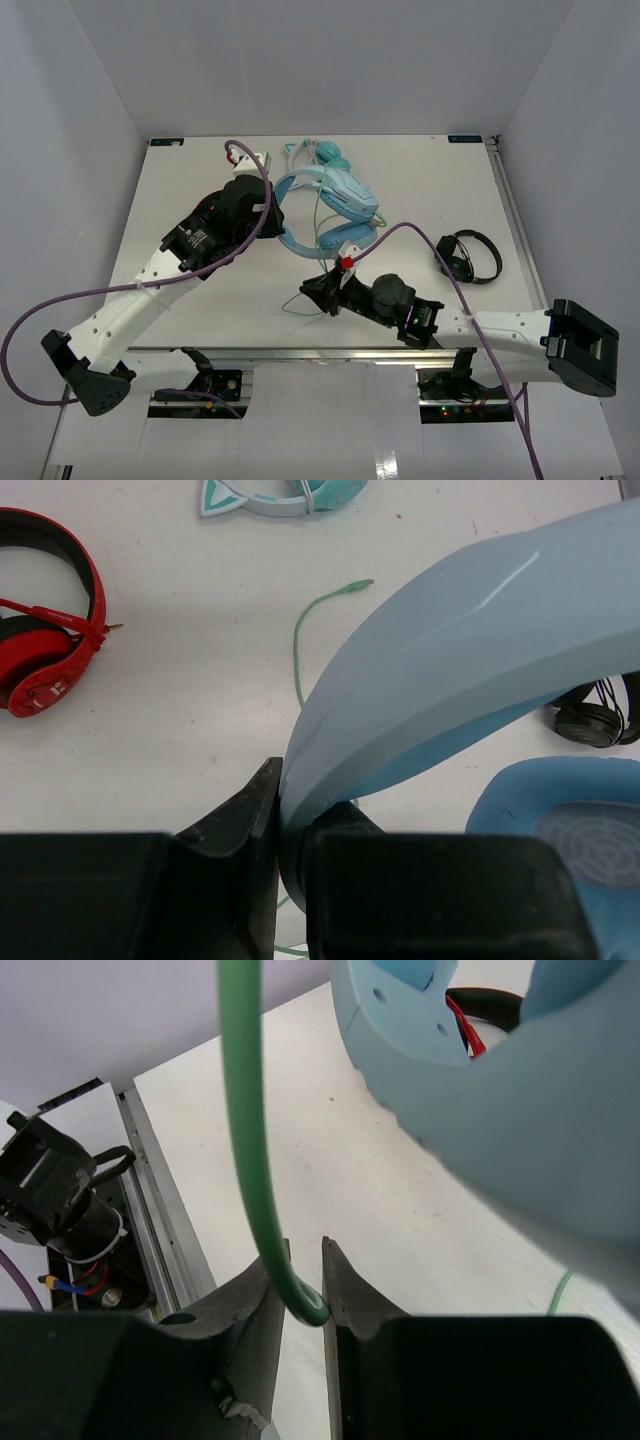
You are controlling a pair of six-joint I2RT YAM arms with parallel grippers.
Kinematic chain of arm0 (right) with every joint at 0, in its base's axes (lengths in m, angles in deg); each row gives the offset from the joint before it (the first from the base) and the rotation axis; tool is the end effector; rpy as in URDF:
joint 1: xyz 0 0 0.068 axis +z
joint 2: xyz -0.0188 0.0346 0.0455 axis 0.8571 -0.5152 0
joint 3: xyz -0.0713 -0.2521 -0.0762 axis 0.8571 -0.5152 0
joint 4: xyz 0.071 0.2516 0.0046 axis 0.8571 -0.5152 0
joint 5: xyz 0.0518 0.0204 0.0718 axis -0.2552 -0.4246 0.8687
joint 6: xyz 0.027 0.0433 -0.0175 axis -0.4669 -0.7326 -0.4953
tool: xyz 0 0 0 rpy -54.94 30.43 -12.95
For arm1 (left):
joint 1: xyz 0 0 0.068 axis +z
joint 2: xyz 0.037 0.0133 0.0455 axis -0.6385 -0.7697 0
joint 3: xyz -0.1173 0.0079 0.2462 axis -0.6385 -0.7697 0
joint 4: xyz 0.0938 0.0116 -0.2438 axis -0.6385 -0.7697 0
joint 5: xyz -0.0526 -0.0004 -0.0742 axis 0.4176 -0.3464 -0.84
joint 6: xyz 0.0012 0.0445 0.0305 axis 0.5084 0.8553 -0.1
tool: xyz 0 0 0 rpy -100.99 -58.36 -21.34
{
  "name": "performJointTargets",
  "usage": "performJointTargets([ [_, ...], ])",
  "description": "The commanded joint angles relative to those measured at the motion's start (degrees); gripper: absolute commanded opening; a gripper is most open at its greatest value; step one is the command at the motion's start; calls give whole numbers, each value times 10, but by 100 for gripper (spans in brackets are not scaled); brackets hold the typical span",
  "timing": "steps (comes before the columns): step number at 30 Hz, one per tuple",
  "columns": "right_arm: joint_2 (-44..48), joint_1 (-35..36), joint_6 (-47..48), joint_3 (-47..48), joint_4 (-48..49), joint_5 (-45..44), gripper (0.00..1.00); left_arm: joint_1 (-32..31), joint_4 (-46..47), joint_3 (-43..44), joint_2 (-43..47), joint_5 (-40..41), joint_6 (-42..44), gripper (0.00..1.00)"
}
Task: Wrap the headphones
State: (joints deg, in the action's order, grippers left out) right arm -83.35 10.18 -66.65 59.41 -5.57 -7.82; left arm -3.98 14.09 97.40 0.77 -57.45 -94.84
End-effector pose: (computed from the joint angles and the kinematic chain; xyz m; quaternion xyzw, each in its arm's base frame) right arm 0.0965 0.2378 0.2580 -0.2897 0.6438 0.4145 0.5743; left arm 0.1838 -0.1570 0.3959 0.0065 0.8748 -0.1424 0.4631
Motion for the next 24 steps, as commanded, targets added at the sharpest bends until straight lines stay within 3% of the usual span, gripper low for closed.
performJointTargets([
  [1,-22,3,18,-37,207,-1,28,0,54,4,38,-15,-40,0],
  [11,-128,4,31,-48,436,65,36,0,65,2,51,-4,-56,0],
  [24,-251,4,26,-50,611,85,37,0,74,6,70,9,-71,0],
])
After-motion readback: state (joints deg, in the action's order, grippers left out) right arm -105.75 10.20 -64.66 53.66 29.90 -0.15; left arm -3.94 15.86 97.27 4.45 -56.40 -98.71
